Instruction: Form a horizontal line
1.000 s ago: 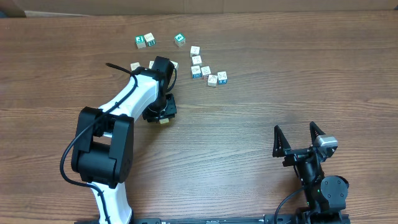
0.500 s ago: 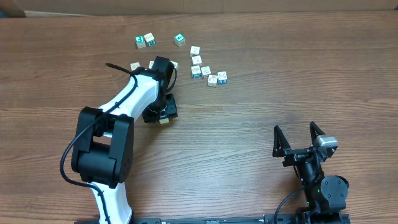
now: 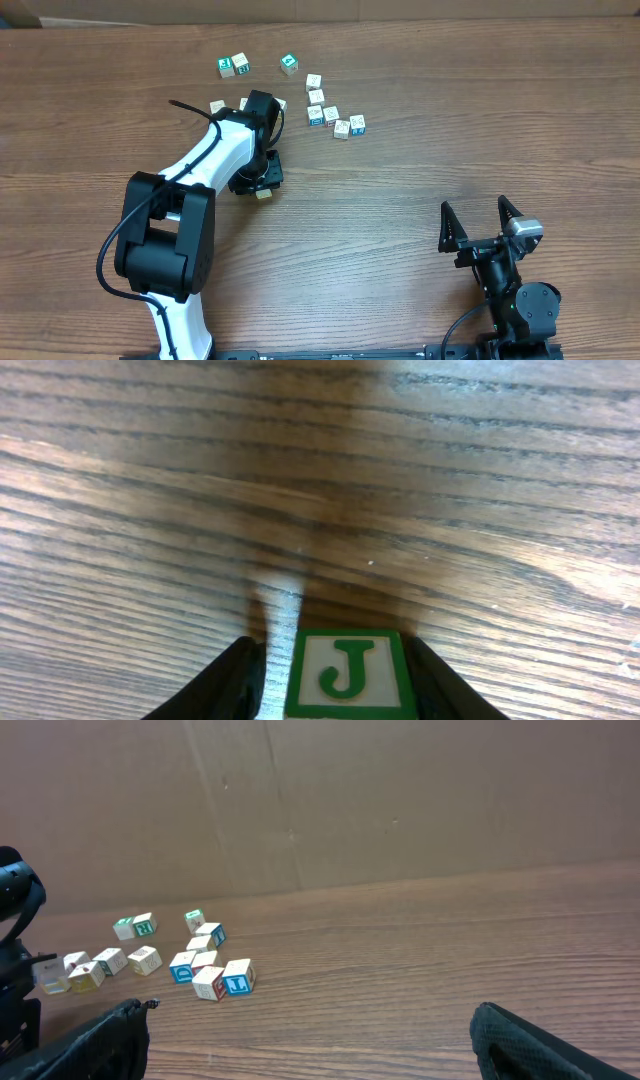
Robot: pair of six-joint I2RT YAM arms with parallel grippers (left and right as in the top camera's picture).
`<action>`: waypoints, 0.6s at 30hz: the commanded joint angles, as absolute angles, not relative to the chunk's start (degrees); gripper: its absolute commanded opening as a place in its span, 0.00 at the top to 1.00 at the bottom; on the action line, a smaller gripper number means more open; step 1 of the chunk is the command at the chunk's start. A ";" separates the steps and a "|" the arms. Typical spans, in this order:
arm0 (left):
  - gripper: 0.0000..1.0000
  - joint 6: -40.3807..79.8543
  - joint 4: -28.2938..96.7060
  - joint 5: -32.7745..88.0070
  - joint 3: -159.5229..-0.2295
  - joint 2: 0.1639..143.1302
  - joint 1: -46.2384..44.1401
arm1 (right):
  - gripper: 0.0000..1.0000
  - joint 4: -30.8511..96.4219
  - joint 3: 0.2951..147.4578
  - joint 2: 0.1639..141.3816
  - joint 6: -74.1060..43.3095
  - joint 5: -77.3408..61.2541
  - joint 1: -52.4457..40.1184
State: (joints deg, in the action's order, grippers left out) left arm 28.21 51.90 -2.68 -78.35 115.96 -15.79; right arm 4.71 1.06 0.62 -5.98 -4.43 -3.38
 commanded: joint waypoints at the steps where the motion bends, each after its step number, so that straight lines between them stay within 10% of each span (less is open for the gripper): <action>1: 0.62 25.21 51.72 -3.77 -78.04 116.88 -16.21 | 0.00 4.45 0.47 0.16 -5.72 -4.12 -3.09; 18: 0.68 22.90 52.05 -2.94 -78.04 116.88 -16.23 | 0.00 4.45 0.47 0.16 -5.72 -4.12 -3.09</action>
State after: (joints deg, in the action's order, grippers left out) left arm 23.81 51.88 -2.83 -78.35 115.96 -15.79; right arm 4.69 1.06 0.62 -5.96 -4.45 -3.38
